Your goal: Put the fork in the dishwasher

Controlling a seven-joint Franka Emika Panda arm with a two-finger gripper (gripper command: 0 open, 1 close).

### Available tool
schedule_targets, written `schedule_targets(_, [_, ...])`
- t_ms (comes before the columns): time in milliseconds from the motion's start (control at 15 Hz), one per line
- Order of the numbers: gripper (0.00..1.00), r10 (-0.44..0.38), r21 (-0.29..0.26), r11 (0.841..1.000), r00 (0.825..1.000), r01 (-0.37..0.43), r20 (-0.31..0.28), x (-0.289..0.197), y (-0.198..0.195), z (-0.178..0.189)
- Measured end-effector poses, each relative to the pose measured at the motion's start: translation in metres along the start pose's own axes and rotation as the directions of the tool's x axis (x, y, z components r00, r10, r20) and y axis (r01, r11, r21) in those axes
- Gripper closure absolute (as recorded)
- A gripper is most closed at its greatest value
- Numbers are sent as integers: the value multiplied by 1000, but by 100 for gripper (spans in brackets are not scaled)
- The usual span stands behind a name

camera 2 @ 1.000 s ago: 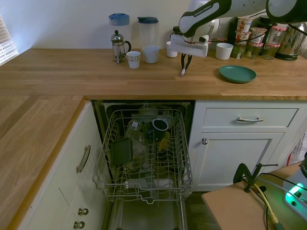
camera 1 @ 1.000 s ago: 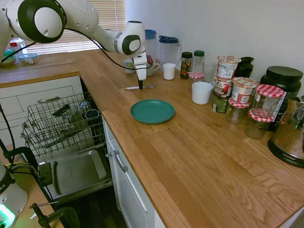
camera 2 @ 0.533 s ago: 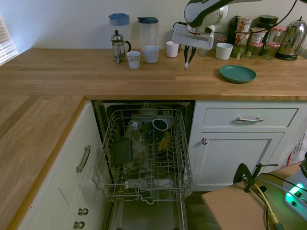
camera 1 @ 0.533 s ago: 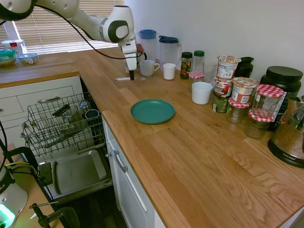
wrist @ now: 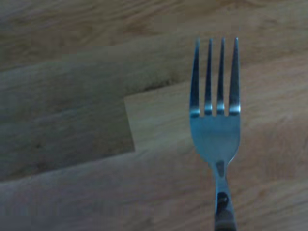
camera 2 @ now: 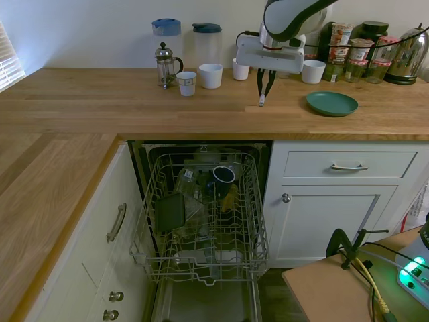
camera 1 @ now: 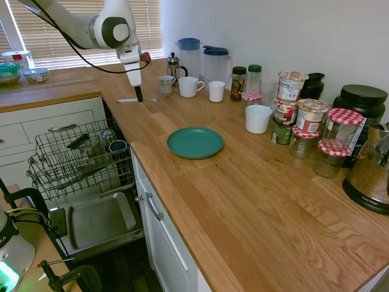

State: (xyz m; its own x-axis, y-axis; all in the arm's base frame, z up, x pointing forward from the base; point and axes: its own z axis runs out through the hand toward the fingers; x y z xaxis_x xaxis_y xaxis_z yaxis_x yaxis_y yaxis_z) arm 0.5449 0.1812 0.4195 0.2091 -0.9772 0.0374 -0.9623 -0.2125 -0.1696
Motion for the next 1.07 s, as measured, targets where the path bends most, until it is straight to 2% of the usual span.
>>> schedule_targets(267, [100, 3, 7, 1000, 1000, -2, -16, -15, 10, -4])
schedule_targets(400, [100, 7, 6, 1000, 999, -6, -31, -41, 18, -1])
schedule_targets(733, [100, -41, 4, 999, 998, 41, -43, -121, 77, 32])
schedule_targets(1067, [100, -120, 1, 993, 991, 120, -58, -205, 135, 48])
